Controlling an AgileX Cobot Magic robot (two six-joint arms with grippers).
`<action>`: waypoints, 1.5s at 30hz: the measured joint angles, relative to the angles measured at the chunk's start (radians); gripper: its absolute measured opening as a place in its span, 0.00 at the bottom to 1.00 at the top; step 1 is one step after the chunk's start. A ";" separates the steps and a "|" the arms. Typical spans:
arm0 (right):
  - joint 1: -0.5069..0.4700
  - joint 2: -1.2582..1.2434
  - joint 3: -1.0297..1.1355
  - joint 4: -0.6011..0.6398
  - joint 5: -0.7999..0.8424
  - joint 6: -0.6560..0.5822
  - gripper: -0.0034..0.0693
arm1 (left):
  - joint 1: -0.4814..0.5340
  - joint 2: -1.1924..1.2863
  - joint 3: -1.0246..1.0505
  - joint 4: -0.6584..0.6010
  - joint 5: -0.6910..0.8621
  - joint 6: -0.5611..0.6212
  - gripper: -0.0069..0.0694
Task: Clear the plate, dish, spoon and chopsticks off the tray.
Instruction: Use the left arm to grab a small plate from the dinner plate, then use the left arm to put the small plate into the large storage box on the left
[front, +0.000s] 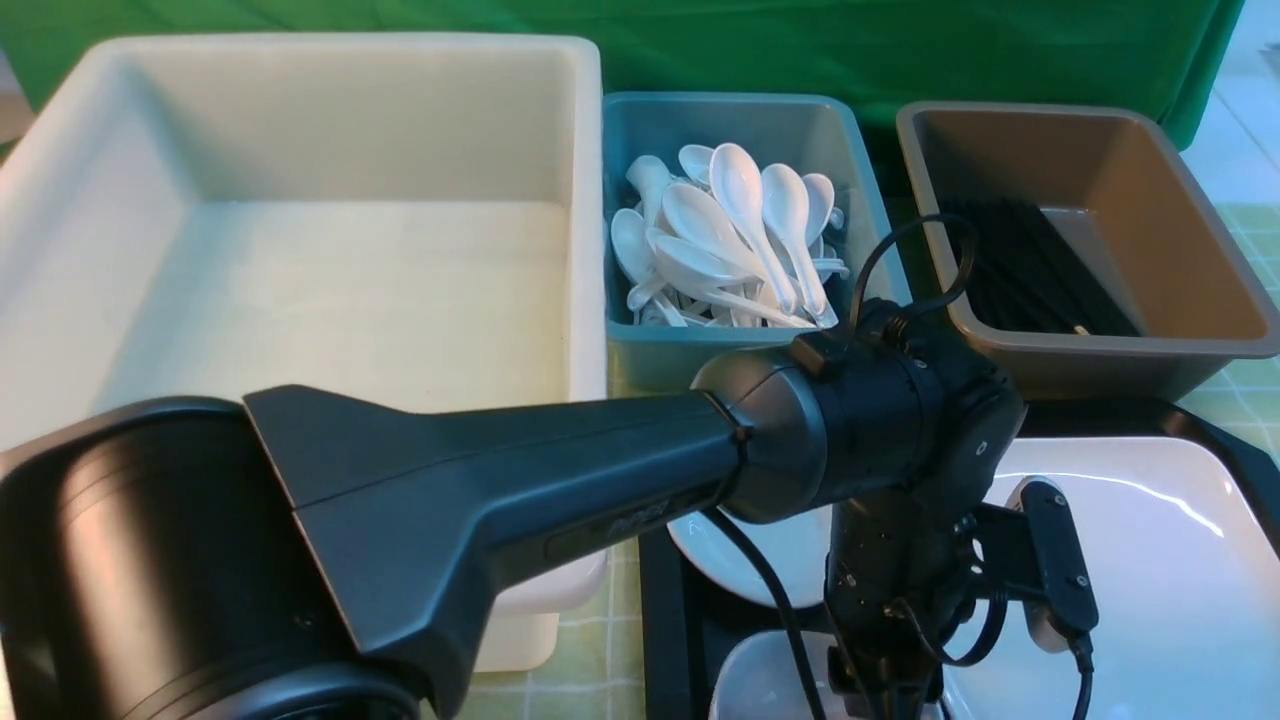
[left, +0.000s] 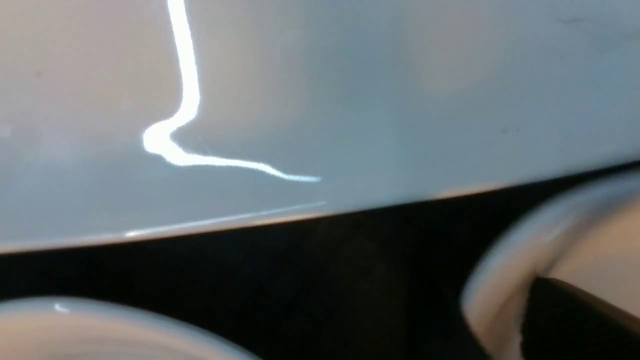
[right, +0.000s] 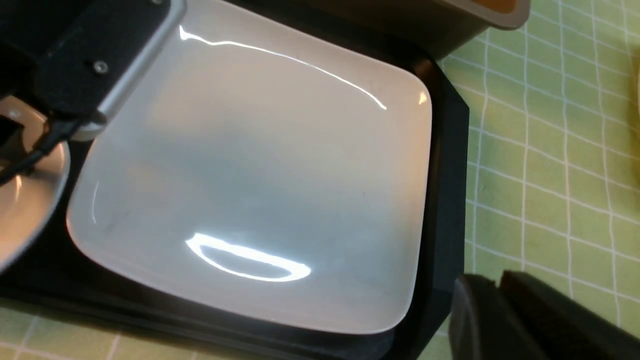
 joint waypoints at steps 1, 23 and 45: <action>0.000 0.000 0.000 0.000 0.000 0.001 0.12 | 0.001 -0.003 -0.002 -0.002 0.004 -0.004 0.28; 0.000 0.000 0.000 0.000 0.000 0.018 0.16 | 0.029 -0.356 -0.008 0.018 0.032 -0.393 0.10; 0.000 0.000 0.000 0.001 -0.045 0.047 0.18 | 1.086 -0.743 0.379 -0.357 0.005 -0.538 0.10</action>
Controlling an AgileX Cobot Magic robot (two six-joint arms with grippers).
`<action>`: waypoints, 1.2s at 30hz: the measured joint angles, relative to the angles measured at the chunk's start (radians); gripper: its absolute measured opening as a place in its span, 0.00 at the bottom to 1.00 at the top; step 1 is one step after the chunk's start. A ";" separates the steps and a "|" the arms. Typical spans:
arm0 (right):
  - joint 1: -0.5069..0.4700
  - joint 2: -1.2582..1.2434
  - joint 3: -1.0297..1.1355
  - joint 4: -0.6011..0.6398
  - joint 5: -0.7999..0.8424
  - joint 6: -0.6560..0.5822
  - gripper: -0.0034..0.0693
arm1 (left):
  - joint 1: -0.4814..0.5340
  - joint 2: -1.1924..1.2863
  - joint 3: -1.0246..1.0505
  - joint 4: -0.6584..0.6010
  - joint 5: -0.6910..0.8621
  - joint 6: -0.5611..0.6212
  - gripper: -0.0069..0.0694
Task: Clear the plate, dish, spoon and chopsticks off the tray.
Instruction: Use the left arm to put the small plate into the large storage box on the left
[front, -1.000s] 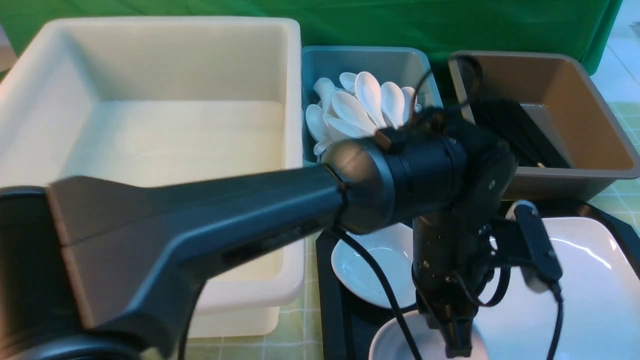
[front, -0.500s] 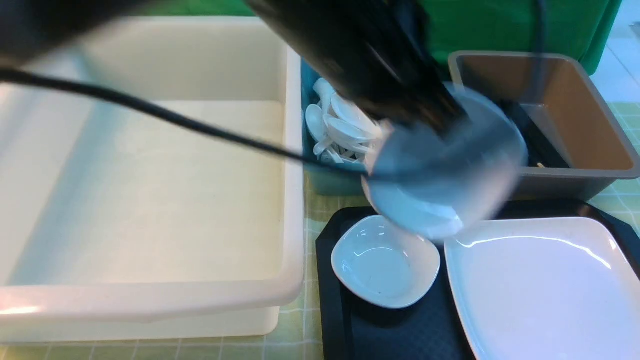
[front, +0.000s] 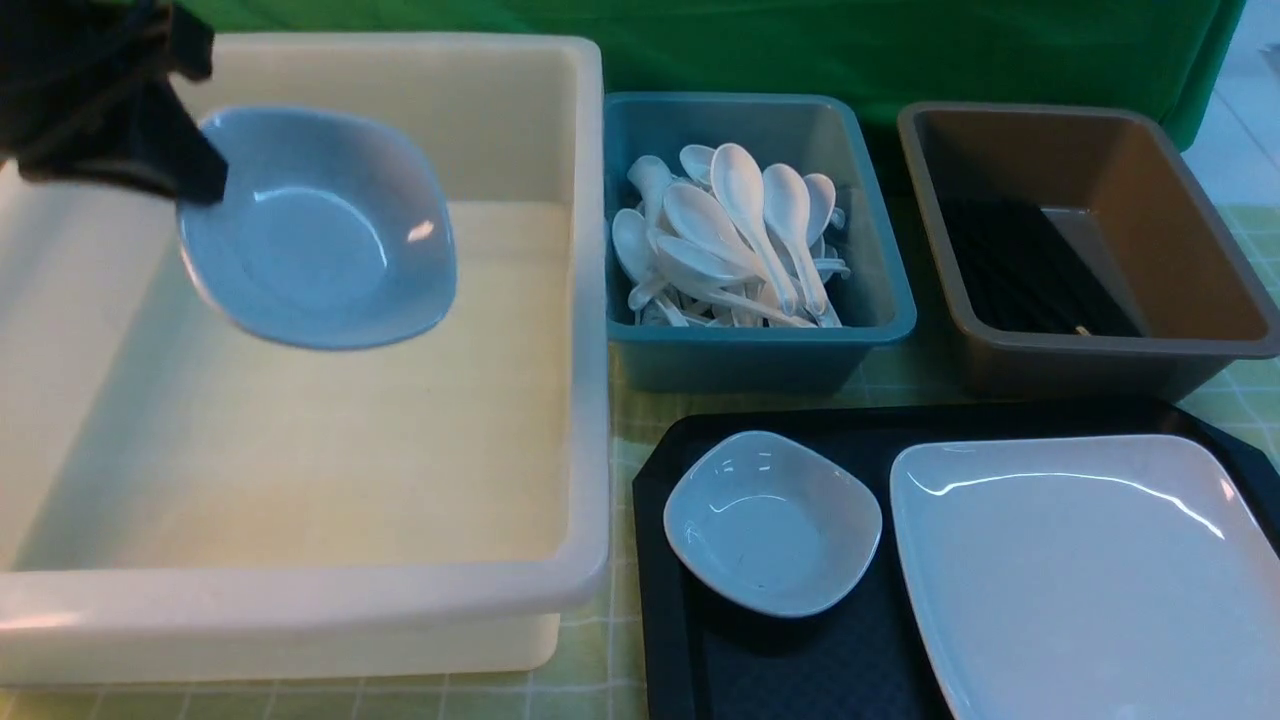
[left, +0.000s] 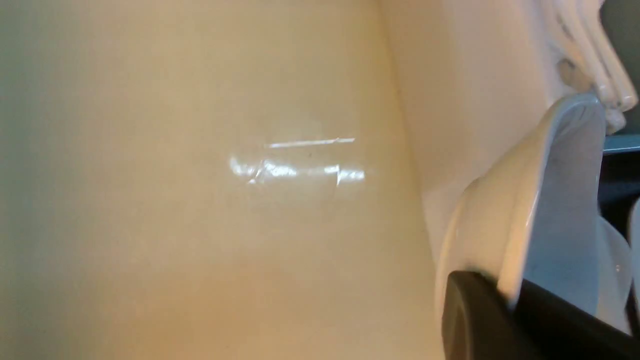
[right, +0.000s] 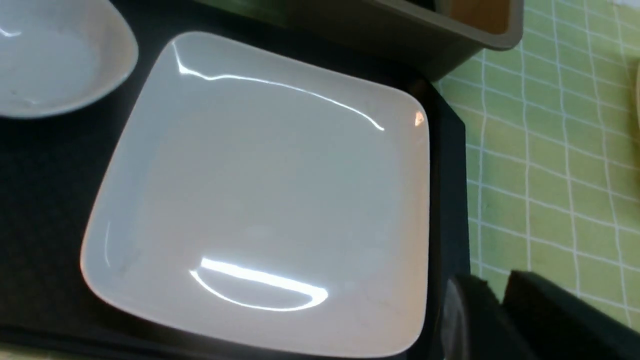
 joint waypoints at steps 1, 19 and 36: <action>0.000 0.000 0.000 0.000 -0.003 0.000 0.18 | 0.011 0.018 0.054 -0.013 -0.032 0.017 0.10; 0.000 0.000 0.000 0.001 -0.013 0.022 0.20 | 0.015 0.372 0.180 -0.287 -0.252 0.564 0.10; 0.000 0.002 0.000 0.001 -0.015 0.022 0.22 | 0.015 0.358 -0.014 -0.111 -0.231 0.334 0.61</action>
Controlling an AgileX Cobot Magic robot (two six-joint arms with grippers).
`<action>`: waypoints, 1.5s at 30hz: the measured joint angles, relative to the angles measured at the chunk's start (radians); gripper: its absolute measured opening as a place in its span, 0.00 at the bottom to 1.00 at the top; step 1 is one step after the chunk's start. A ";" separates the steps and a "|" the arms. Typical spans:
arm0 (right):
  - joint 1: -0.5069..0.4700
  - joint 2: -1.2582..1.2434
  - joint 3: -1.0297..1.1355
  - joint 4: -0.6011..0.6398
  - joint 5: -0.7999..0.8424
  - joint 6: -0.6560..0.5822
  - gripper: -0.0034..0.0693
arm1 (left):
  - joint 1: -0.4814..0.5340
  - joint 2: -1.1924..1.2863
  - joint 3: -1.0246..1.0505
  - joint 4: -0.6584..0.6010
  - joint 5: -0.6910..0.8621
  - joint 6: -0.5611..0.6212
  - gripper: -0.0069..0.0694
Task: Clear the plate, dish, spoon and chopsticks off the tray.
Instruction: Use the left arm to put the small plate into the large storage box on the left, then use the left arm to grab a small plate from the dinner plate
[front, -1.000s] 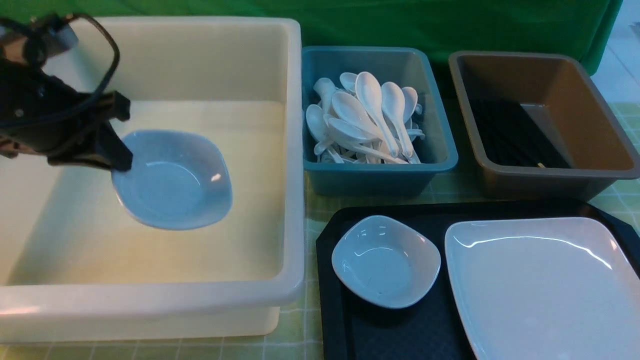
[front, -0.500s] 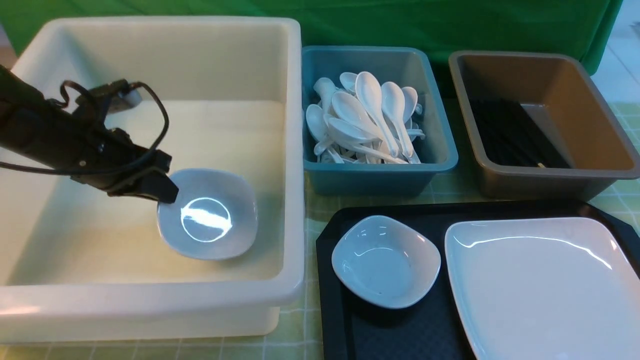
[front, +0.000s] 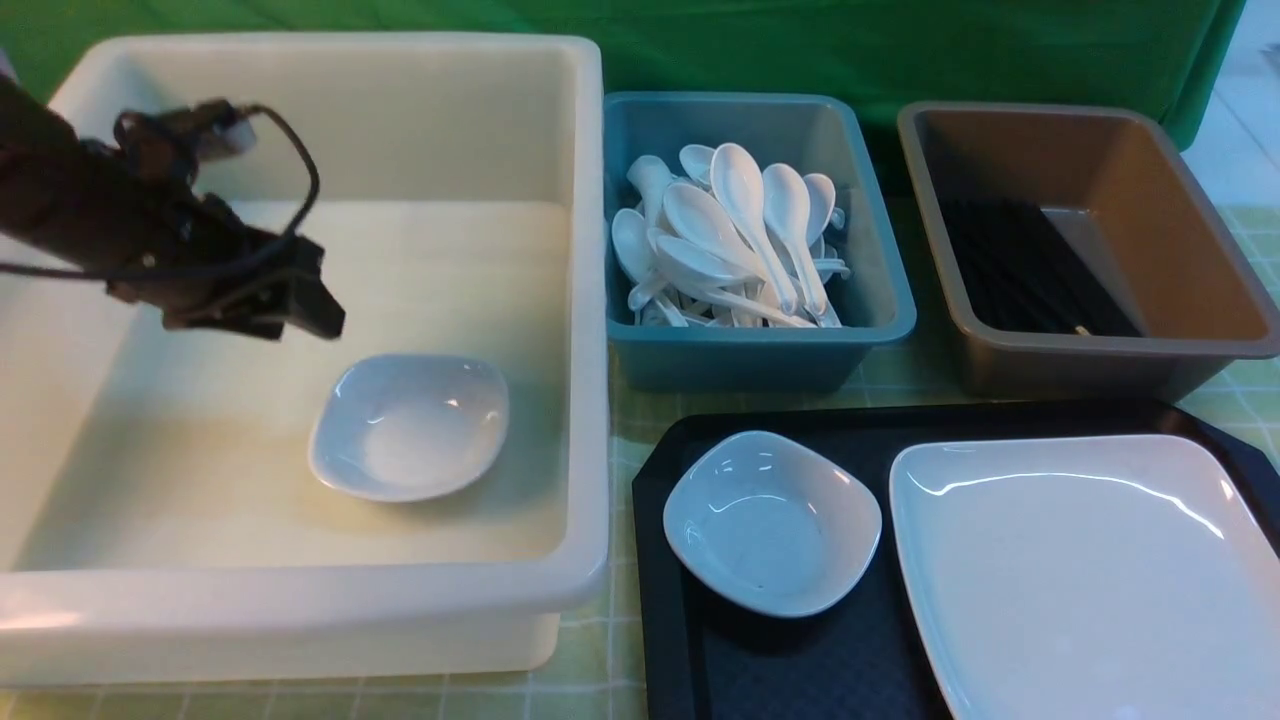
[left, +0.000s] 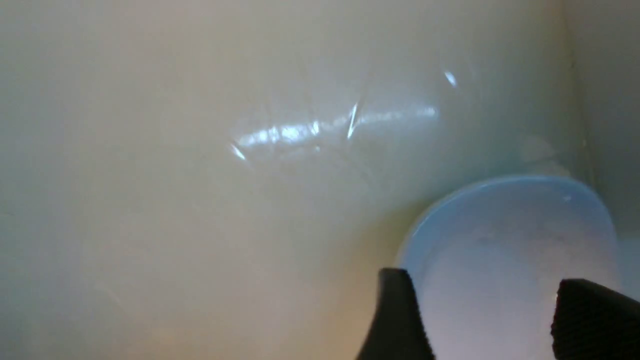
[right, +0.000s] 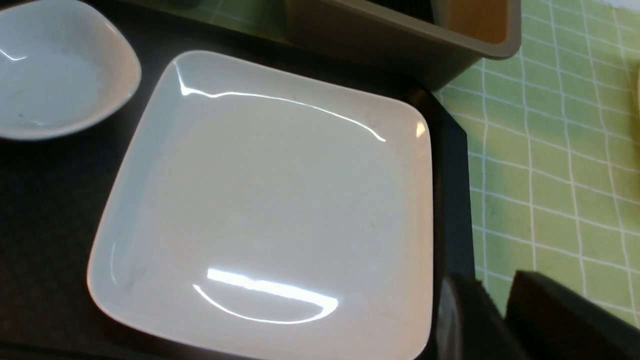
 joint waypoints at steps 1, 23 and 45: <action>0.000 0.000 0.000 0.001 0.000 0.000 0.22 | 0.000 -0.006 -0.017 0.009 0.012 -0.015 0.62; 0.000 0.000 -0.033 -0.034 0.109 -0.079 0.23 | -0.980 0.172 -0.560 0.756 0.359 -0.011 0.10; 0.000 0.000 -0.048 -0.041 0.166 -0.076 0.24 | -1.000 0.462 -0.576 0.720 0.134 0.356 0.54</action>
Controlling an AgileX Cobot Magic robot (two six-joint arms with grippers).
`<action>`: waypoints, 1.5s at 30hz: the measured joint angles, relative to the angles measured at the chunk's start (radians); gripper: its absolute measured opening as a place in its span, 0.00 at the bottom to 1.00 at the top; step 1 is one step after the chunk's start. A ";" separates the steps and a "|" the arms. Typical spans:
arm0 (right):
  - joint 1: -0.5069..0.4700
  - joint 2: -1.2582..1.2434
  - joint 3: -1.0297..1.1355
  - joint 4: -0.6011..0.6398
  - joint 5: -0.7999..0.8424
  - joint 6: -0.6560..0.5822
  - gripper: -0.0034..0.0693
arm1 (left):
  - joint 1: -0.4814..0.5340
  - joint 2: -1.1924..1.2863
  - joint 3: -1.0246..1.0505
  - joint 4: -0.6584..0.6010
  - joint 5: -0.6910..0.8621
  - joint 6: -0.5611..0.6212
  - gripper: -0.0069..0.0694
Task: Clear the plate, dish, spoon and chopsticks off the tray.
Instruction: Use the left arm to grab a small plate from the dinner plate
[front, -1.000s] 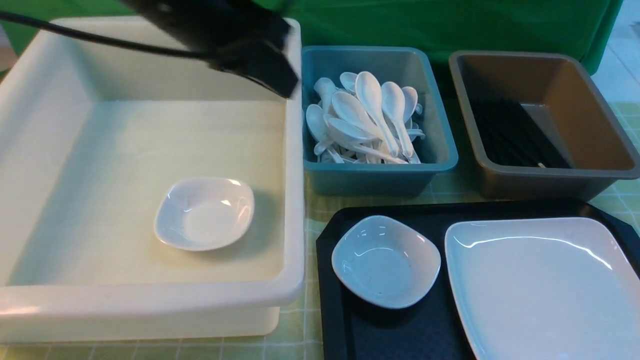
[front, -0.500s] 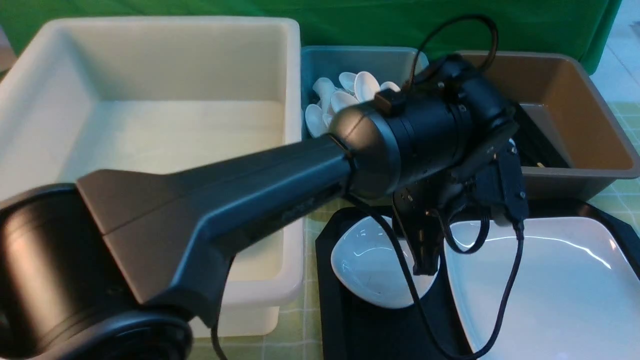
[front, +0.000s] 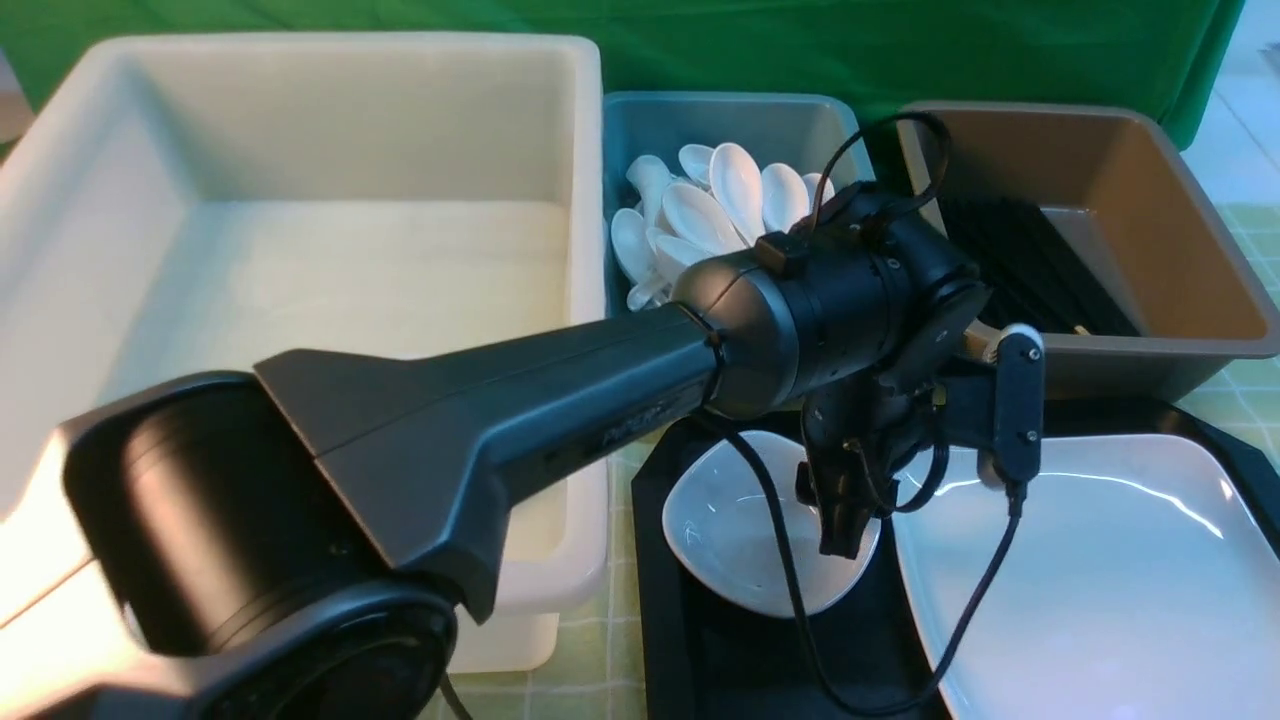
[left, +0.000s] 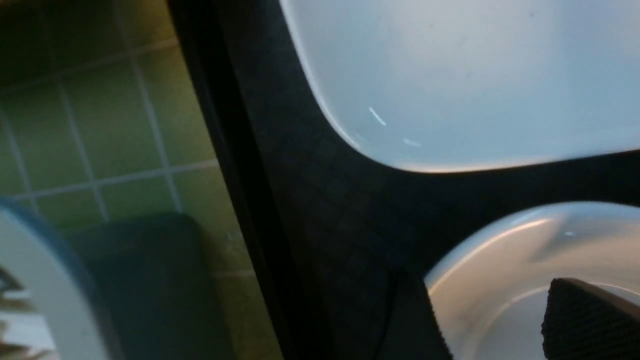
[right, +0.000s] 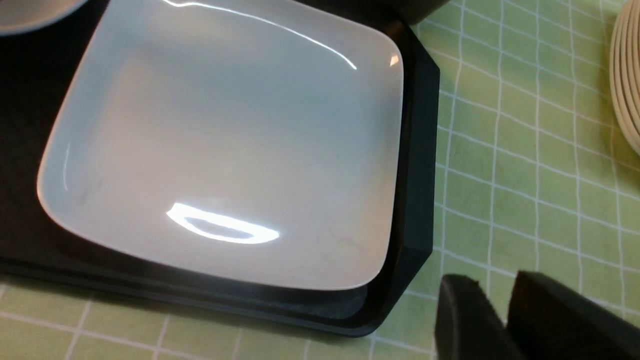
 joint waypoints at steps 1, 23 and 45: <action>0.000 0.000 0.000 0.000 0.000 0.000 0.24 | 0.000 0.002 0.000 -0.001 -0.004 0.004 0.54; 0.000 0.000 0.000 0.000 -0.012 0.000 0.24 | 0.028 0.018 -0.009 -0.111 0.167 0.129 0.16; 0.000 0.000 0.000 0.000 -0.017 0.000 0.24 | 0.059 0.072 -0.038 -0.105 -0.055 0.223 0.59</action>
